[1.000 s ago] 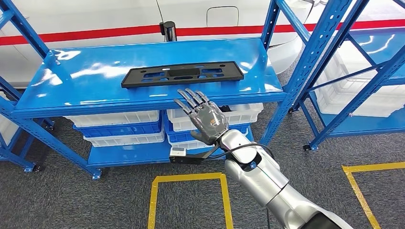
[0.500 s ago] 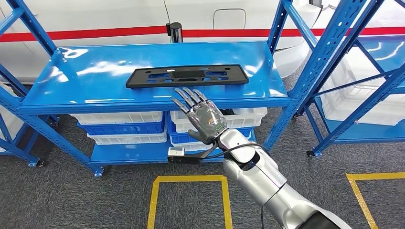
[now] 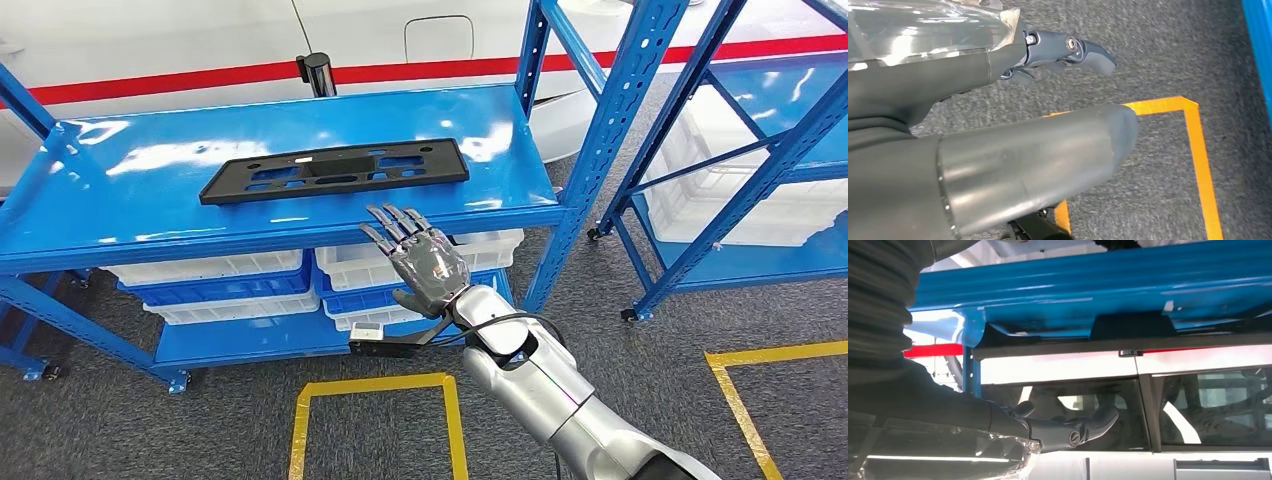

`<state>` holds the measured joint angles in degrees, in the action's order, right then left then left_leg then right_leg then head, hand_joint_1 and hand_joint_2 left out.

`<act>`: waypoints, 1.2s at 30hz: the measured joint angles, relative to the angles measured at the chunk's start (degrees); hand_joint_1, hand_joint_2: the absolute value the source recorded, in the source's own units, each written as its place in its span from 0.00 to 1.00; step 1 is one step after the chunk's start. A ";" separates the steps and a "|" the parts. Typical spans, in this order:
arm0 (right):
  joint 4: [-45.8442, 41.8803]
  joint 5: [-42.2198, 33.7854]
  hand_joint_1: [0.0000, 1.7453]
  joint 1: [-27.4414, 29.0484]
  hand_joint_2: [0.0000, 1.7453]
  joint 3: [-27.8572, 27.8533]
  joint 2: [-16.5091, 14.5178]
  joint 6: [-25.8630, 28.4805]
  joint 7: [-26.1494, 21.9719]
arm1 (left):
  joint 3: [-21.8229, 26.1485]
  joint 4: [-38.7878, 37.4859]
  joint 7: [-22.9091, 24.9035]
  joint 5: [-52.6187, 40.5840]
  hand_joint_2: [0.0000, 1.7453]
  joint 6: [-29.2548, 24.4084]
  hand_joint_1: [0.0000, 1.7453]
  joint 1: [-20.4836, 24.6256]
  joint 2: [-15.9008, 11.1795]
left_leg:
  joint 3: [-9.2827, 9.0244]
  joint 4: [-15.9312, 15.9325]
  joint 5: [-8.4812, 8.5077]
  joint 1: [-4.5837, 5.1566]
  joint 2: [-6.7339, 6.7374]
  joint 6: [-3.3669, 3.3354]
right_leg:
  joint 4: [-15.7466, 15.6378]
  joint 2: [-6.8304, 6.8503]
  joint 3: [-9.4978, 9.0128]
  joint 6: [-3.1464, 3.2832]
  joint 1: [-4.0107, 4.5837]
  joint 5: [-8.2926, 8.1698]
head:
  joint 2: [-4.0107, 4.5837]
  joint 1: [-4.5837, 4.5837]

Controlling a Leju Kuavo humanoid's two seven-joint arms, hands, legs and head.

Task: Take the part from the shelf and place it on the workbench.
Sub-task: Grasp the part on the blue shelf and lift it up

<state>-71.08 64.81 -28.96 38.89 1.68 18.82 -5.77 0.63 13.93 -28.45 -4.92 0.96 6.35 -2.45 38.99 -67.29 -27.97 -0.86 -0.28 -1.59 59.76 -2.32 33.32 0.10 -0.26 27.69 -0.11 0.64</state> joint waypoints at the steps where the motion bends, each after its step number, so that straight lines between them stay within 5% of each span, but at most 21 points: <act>1: 0.11 0.00 0.00 -0.01 1.00 -0.02 -0.13 0.12 -0.04 | 0.07 -0.02 0.03 -0.05 0.00 0.00 0.00 -0.04 -0.06 | -1.14 3.13 1.65 0.40 -0.32 -0.92 | -0.05 -0.20 -0.26 0.14 0.31 0.18 | 0.00 0.03; 3: 0.33 0.02 0.00 0.06 1.00 -0.05 -0.29 0.35 -0.08 | 0.18 -0.06 0.11 -0.19 0.00 -0.03 0.00 -0.02 -0.23 | -2.51 6.41 2.17 1.02 -0.63 -2.05 | -0.23 -0.50 -0.30 0.02 0.33 0.38 | 0.00 0.04; 7: 0.60 0.01 0.00 0.17 1.00 -0.23 -0.34 0.54 -0.19 | 0.28 -0.08 0.16 -0.39 0.00 -0.06 0.00 -0.12 -0.22 | -4.78 9.60 2.44 0.82 0.06 -1.74 | 0.39 0.21 0.16 -0.69 0.49 0.96 | 0.00 0.09; 10: 0.96 -0.09 0.00 0.27 1.00 -0.27 -0.26 0.70 -0.34 | 0.28 -0.19 0.18 -0.51 0.00 -0.06 0.00 -0.29 -0.07 | -6.02 10.63 2.41 0.61 0.41 -1.45 | 9.61 1.36 5.33 -0.86 0.22 3.92 | 0.00 0.13; 12: 1.34 -0.17 0.00 0.82 1.00 -0.27 -0.08 0.77 -0.41 | 0.30 -0.30 0.21 -0.54 0.00 -0.06 0.00 -0.50 0.05 | -6.34 10.60 1.97 0.57 0.48 -1.24 | 13.98 1.55 8.69 -1.53 -0.17 4.40 | 0.00 0.11; 14: 1.64 -0.23 0.00 1.14 1.00 -0.27 0.07 0.80 -0.44 | 0.31 -0.35 0.24 -0.55 0.00 -0.06 0.00 -0.71 0.19 | -7.01 10.56 1.40 0.40 0.50 -0.82 | 9.96 1.88 7.69 -2.86 -0.66 1.47 | 0.00 0.12; 16: 1.81 -0.26 0.00 1.14 1.00 -0.26 0.08 0.81 -0.45 | 0.32 -0.39 0.26 -0.55 0.00 -0.08 0.00 -0.76 0.23 | -7.77 10.41 0.57 0.39 0.50 -0.11 | 1.97 2.57 4.11 -3.71 -1.02 -2.17 | 0.00 0.12; 18: 1.92 -0.27 0.00 1.12 1.00 -0.26 0.04 0.86 -0.47 | 0.36 -0.42 0.28 -0.55 0.00 -0.11 0.00 -0.74 0.17 | -8.19 10.27 -0.11 0.51 0.54 0.61 | -1.69 2.76 2.20 -2.99 -0.95 -3.35 | 0.00 0.07; 22: 1.96 -0.26 0.00 1.07 1.00 -0.29 -0.07 0.90 -0.49 | 0.37 -0.42 0.30 -0.56 0.00 -0.23 0.00 -0.67 0.23 | -7.93 9.11 -1.41 0.05 0.79 1.81 | -1.89 2.07 1.56 -0.89 -1.03 -2.85 | 0.00 0.01; 25: 1.97 -0.26 0.00 1.09 1.00 -0.26 -0.15 0.90 -0.50 | 0.40 -0.43 0.29 -0.57 0.00 -0.27 0.00 -0.65 0.21 | -2.59 -0.79 -5.63 -0.17 0.66 2.56 | -1.98 1.87 0.80 0.14 -1.11 -2.30 | 0.00 -0.03; 27: 2.03 -0.26 0.00 1.19 1.00 -0.24 -0.14 0.89 -0.50 | 0.40 -0.45 0.30 -0.57 0.00 -0.28 0.00 -0.71 0.22 | 1.56 -6.51 -6.64 -0.22 0.65 2.69 | -1.97 1.70 0.40 0.41 -0.95 -1.89 | 0.00 -0.03; 29: 2.05 -0.27 0.00 1.20 1.00 -0.23 -0.15 0.89 -0.50 | 0.40 -0.47 0.30 -0.57 0.00 -0.34 0.00 -0.71 0.24 | 1.74 -4.01 -3.11 -0.25 0.62 2.41 | -1.98 1.41 -0.29 0.34 -0.84 -1.36 | 0.00 -0.03; 32: 2.00 -0.26 0.00 0.98 1.00 -0.29 -0.16 0.85 -0.50 | 0.44 -0.46 0.31 -0.58 0.00 -0.60 0.00 -0.45 0.12 | -2.84 7.16 2.74 0.05 0.24 1.18 | -2.13 1.10 -1.39 -0.19 -0.64 -0.41 | 0.00 0.01; 36: 1.63 -0.24 0.00 0.63 1.00 -0.35 -0.04 0.75 -0.50 | 0.49 -0.42 0.36 -0.65 0.00 -0.99 0.00 -0.05 0.11 | -4.91 10.21 2.44 0.58 0.21 -0.32 | -1.43 1.10 -1.86 -1.86 -0.30 -0.57 | 0.00 0.04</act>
<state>-69.46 64.57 -28.34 38.54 1.64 19.57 -6.27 1.12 13.51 -28.09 -5.57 -0.03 6.30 -2.34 34.08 -57.08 -25.53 -0.27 -0.06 -1.91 58.33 -1.22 31.46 -1.77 -0.56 27.13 -0.11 0.68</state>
